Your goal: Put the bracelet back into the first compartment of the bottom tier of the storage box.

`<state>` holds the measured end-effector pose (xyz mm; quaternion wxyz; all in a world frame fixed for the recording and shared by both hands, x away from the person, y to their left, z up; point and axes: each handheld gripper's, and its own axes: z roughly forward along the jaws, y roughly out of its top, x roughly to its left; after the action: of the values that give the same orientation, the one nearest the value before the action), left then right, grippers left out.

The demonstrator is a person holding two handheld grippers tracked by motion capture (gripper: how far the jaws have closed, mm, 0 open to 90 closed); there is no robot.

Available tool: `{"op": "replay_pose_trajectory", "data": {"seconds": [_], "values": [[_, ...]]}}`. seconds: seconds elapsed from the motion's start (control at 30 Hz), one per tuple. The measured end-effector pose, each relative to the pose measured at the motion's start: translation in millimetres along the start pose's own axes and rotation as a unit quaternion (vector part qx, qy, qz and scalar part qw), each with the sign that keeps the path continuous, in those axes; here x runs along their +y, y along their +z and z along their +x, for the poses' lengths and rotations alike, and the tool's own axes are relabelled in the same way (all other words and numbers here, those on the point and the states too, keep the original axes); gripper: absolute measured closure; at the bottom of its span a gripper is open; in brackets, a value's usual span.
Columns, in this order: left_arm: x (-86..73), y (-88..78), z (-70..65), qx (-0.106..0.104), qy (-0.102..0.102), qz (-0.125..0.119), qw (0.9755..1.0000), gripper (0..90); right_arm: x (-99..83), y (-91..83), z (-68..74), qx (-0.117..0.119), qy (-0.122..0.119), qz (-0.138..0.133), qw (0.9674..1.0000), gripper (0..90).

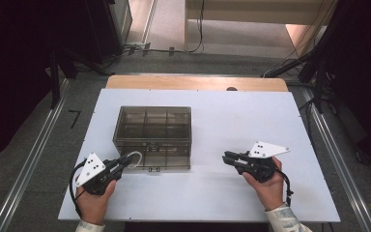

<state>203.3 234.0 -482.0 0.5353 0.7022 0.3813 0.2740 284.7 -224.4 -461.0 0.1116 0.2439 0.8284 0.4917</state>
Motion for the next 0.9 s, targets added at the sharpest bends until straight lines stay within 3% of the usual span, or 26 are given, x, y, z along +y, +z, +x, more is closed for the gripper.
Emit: {"op": "replay_pose_trajectory", "data": {"seconds": [0.53, 0.9], "values": [[-5.3, 7.6, 8.9, 0.024, 0.007, 0.02, 0.9995, 85.9, -26.3, -38.4, -25.7, -0.051, 0.034, -0.008, 0.9981, 69.7], [-10.3, 11.0, 13.5, 0.026, 0.004, 0.039, 0.9989, 85.8, -41.8, -60.1, -40.0, -0.098, 0.06, -0.022, 0.9931, 50.6]]}}
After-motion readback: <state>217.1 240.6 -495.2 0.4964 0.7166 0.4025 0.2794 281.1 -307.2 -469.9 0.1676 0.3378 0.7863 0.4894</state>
